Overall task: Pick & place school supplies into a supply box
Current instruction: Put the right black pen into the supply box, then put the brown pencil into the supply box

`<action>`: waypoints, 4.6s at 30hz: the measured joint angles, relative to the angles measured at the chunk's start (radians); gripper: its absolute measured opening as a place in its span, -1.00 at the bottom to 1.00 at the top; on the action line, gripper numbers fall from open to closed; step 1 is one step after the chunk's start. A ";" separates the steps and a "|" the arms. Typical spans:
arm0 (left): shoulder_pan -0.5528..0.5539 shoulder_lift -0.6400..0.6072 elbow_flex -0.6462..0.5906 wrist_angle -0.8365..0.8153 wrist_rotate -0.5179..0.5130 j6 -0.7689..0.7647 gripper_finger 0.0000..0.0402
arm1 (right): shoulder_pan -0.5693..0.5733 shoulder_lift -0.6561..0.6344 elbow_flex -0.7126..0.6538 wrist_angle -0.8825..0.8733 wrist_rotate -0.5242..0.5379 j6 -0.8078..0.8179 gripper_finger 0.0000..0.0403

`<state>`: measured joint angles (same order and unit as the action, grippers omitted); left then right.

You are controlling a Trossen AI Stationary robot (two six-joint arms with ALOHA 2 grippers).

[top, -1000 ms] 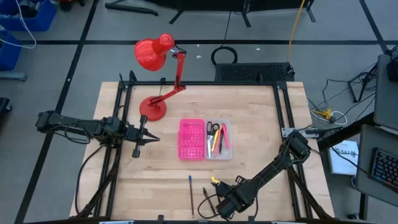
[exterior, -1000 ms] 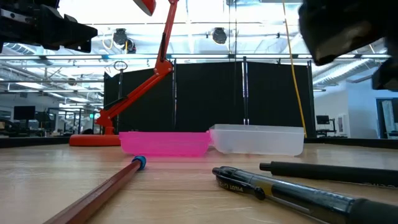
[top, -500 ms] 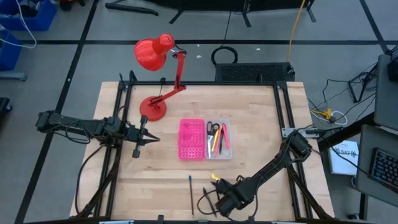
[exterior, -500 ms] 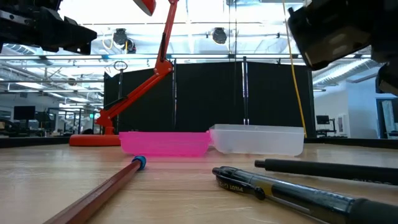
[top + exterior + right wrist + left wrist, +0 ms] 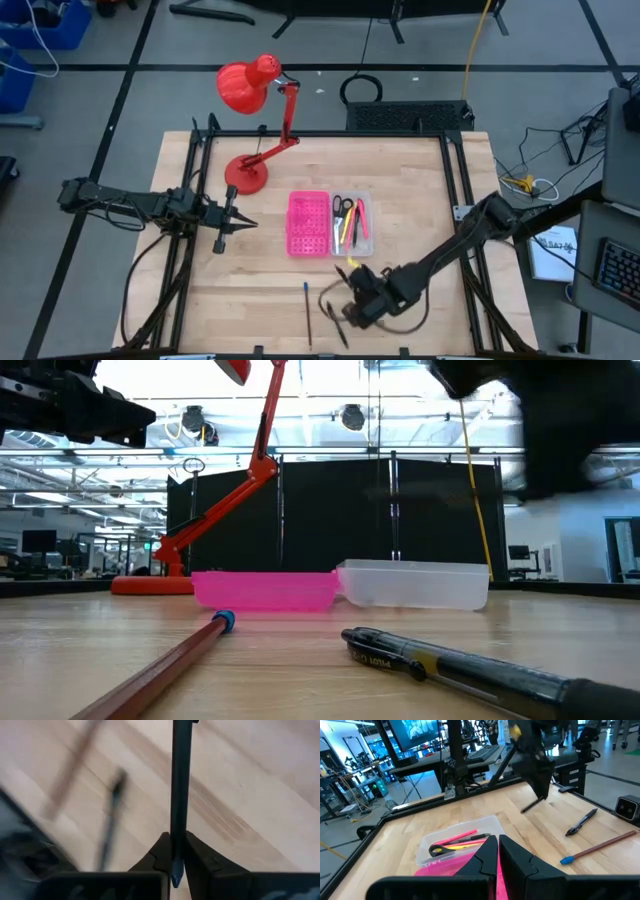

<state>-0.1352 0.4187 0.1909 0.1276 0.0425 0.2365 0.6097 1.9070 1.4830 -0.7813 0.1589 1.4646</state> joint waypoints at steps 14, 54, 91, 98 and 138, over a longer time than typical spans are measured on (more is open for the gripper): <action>0.000 0.000 0.000 0.001 0.000 0.006 -0.87 | -0.273 -0.109 -0.056 0.054 0.179 -0.016 -0.90; 0.000 0.000 0.000 0.000 0.000 0.066 -0.87 | -0.541 -0.289 -0.388 0.409 -0.056 -0.377 -0.24; -0.019 0.018 0.001 0.077 -0.121 -0.067 -0.87 | -0.255 -1.252 -1.134 1.011 0.237 -1.675 -1.00; -0.035 0.105 -0.070 0.274 -0.194 -0.036 -0.97 | -0.276 -1.370 -1.146 1.003 0.109 -1.720 -1.00; -0.413 0.903 0.851 -0.857 -0.793 -1.378 -0.99 | -0.281 -1.601 -1.437 1.188 -0.019 -1.822 -1.00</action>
<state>-0.5484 1.3220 1.0414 -0.7289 -0.7505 -1.1412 0.3288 0.3058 0.0463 0.4068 0.1398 -0.3578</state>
